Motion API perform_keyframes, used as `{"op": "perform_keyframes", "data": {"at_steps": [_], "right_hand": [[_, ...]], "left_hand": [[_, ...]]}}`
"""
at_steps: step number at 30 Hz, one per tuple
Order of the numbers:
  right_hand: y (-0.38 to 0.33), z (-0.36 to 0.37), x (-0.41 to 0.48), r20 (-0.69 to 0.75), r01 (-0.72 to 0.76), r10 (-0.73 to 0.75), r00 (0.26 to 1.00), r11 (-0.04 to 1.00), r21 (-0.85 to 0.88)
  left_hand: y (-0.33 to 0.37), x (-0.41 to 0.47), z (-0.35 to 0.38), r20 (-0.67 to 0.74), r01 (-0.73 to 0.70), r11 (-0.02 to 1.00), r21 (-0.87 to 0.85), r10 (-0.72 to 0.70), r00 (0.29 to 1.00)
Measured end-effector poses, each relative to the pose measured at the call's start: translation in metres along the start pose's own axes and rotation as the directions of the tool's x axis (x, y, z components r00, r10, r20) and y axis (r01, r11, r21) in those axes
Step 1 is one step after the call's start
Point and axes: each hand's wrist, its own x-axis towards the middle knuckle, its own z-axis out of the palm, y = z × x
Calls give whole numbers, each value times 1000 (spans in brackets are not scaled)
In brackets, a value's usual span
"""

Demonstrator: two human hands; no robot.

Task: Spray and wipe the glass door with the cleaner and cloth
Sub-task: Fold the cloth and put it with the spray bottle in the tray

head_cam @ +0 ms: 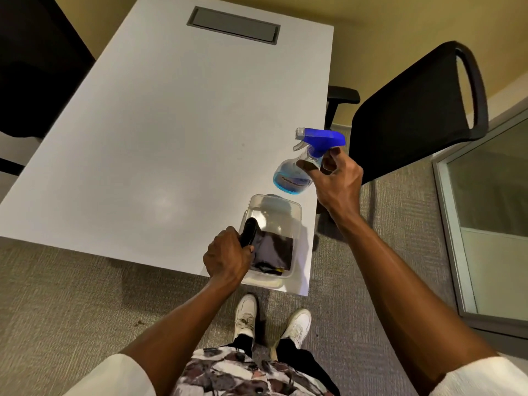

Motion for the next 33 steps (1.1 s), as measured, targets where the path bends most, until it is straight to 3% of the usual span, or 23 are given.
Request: {"op": "perform_keyframes", "data": {"at_steps": [9,22,33], "right_hand": [[-14,-16,-41,66,62,-63,996,998,16],[15,30,-75,163,-174,177,971,984,-31],[24,40,-83,202,-204,218,955,975,-88]], "left_hand": [[-1,4,2,-2,-15,1000,-2,15,1000],[1,6,3,3,-8,1000,12,8,1000],[2,2,2,-4,-8,1000,27,8,1000]]}}
